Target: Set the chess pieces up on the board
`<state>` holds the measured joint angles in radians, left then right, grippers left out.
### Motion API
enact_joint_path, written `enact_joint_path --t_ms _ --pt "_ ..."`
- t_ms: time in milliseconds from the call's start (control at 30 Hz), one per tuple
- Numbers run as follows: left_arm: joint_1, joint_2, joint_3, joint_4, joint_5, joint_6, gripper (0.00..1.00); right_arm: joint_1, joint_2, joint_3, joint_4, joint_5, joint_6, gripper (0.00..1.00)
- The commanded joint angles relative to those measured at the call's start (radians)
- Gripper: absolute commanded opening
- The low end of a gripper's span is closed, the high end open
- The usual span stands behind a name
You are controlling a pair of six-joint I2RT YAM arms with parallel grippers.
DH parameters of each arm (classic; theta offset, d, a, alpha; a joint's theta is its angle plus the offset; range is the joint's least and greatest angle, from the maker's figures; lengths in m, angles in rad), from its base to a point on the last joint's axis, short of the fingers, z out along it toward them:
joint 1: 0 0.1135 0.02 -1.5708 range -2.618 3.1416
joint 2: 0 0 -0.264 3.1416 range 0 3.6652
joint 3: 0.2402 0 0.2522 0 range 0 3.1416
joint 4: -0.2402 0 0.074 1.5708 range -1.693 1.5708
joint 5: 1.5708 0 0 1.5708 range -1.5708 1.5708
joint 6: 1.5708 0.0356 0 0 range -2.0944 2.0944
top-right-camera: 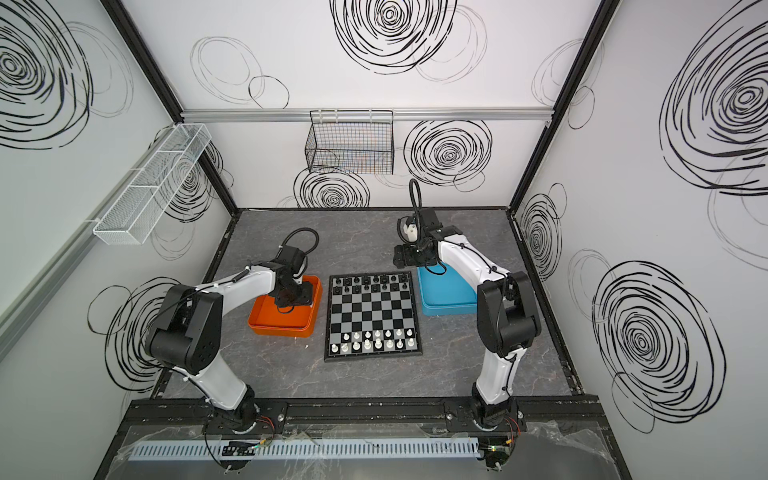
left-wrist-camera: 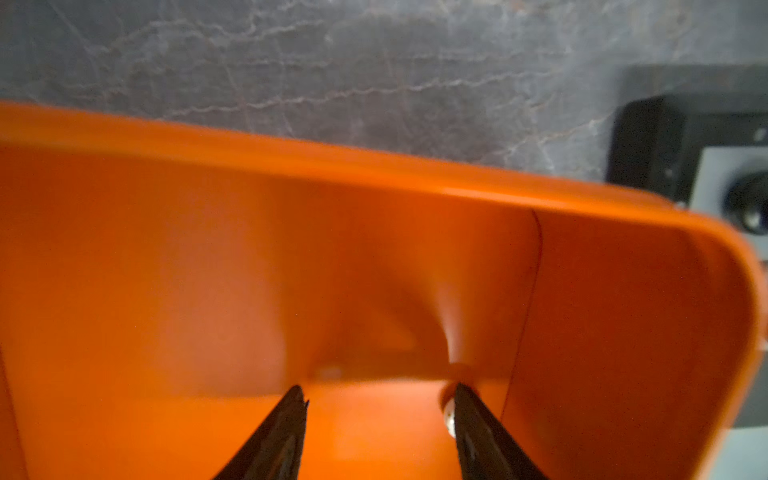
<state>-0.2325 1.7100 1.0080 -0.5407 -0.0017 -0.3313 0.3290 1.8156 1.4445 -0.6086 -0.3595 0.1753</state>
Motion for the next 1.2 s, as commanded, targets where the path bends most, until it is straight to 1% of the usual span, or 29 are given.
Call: enact_joint_path --t_ms 0,233,500,800,1167 --pt "-0.004 0.003 0.020 0.011 -0.001 -0.010 0.63 0.002 0.007 0.002 -0.024 0.017 -0.018 0.86" --pt "-0.005 -0.017 0.050 -0.017 0.000 -0.012 0.71 0.001 0.001 -0.005 -0.022 0.023 -0.018 0.86" --pt "-0.008 -0.047 0.048 -0.037 0.014 -0.016 0.72 0.000 0.008 0.002 -0.026 0.019 -0.018 0.86" --pt "-0.017 -0.042 0.007 -0.036 0.046 0.006 0.70 0.001 0.026 0.026 -0.042 0.028 -0.016 0.86" --pt "-0.041 0.012 0.022 -0.031 0.048 0.026 0.61 0.002 0.036 0.043 -0.045 0.032 -0.005 0.86"
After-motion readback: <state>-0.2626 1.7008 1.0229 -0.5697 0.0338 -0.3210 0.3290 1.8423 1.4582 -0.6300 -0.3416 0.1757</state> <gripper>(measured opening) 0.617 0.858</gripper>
